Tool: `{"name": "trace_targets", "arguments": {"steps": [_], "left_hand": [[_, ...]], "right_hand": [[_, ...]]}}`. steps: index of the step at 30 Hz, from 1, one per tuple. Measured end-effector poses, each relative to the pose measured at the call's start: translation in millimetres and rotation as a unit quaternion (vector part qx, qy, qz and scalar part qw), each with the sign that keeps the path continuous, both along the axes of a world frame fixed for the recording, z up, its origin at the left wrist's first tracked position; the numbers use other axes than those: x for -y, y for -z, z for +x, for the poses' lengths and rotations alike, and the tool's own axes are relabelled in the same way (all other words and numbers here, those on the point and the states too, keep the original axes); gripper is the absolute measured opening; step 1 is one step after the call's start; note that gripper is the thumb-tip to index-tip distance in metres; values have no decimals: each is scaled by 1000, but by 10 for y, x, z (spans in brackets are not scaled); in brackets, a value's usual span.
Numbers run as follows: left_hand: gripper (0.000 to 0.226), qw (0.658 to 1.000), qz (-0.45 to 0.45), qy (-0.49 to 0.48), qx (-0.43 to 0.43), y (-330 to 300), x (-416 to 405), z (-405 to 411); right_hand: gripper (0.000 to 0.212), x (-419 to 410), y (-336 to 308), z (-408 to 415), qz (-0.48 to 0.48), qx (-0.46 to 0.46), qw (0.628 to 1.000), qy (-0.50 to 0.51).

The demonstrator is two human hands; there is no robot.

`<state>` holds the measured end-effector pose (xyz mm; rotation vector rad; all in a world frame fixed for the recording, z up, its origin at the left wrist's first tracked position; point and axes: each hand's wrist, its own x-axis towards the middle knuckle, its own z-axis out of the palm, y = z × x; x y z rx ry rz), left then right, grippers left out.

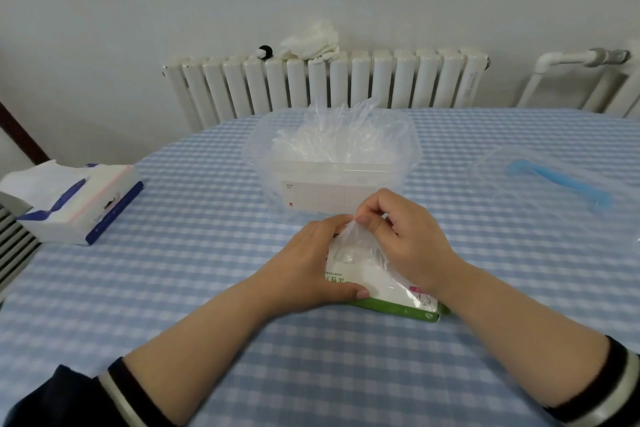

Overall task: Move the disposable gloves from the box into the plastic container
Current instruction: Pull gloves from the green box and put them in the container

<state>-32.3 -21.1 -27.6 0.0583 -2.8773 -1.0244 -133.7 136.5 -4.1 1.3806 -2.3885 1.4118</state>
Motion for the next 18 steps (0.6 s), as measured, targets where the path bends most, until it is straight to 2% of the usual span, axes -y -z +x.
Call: {"name": "trace_targets", "arguments": {"steps": [4, 8, 12, 16, 18], "left_hand": [[94, 1000, -21, 1, -3, -19, -8, 1], [90, 1000, -27, 0, 4, -16, 7, 9], [77, 998, -49, 12, 22, -17, 13, 15], [82, 998, -49, 26, 26, 10, 36, 22], [82, 998, -60, 25, 22, 26, 31, 15]], "right_hand": [[11, -15, 6, 57, -52, 28, 998, -13], [10, -5, 10, 63, -50, 21, 998, -26], [13, -6, -26, 49, 3, 59, 997, -45], [31, -23, -88, 21, 114, 92, 987, -60], [23, -26, -78, 14, 124, 62, 989, -53]]}}
